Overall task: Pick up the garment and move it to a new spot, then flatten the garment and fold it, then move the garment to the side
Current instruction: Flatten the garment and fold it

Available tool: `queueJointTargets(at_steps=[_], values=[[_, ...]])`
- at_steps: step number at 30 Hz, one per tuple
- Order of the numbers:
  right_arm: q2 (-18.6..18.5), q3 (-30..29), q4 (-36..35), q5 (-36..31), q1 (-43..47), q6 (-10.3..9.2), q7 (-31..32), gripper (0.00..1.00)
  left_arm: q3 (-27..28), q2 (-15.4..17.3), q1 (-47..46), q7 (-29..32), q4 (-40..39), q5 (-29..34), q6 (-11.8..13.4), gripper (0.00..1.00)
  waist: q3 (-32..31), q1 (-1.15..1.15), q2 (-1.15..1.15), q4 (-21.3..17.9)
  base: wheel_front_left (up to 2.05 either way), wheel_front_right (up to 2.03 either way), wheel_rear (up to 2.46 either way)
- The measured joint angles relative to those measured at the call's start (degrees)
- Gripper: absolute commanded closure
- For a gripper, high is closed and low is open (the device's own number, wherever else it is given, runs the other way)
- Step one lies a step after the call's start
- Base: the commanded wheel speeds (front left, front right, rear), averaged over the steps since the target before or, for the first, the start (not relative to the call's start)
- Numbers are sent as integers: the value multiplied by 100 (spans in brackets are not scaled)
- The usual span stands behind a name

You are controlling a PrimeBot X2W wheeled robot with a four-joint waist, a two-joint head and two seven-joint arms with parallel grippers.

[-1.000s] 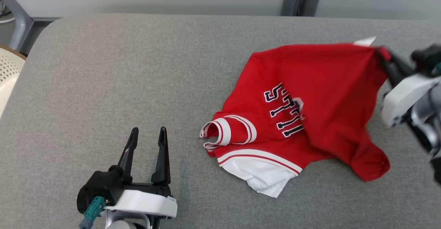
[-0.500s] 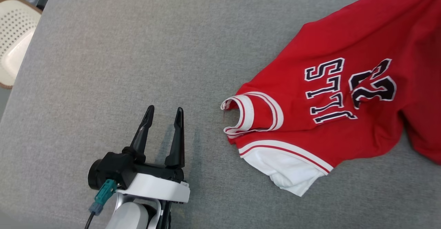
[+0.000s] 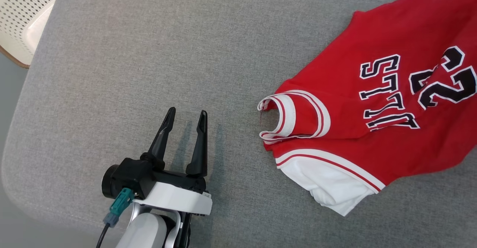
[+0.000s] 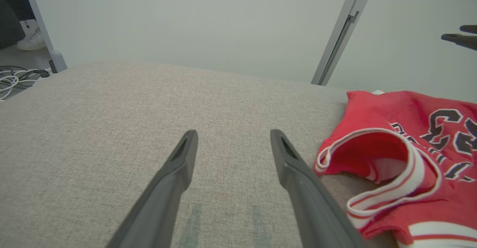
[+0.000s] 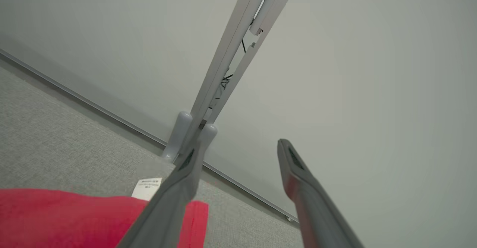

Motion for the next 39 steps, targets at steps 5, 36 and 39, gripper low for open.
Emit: queueJointTargets(at_steps=[5, 36, 39], values=[[309, 18, 222, 18, -48, 0, -292, 0, 40, -1, -1, 0, 25, 15, 15, 0, -37, 0, 0, -127, 0, 0, 0], [1894, -2494, -4125, 1077, 5740, -1, -1103, 0, -112, 32, 802, 558, 679, -257, -290, 0, -1597, 0, 0, -1650, 0, 0, 0], [2171, -2579, -4474, 883, 6047, -1, -1103, 0, -99, 32, 801, 632, 979, -334, -286, 0, -1615, 0, 0, -1758, 0, 0, 0]])
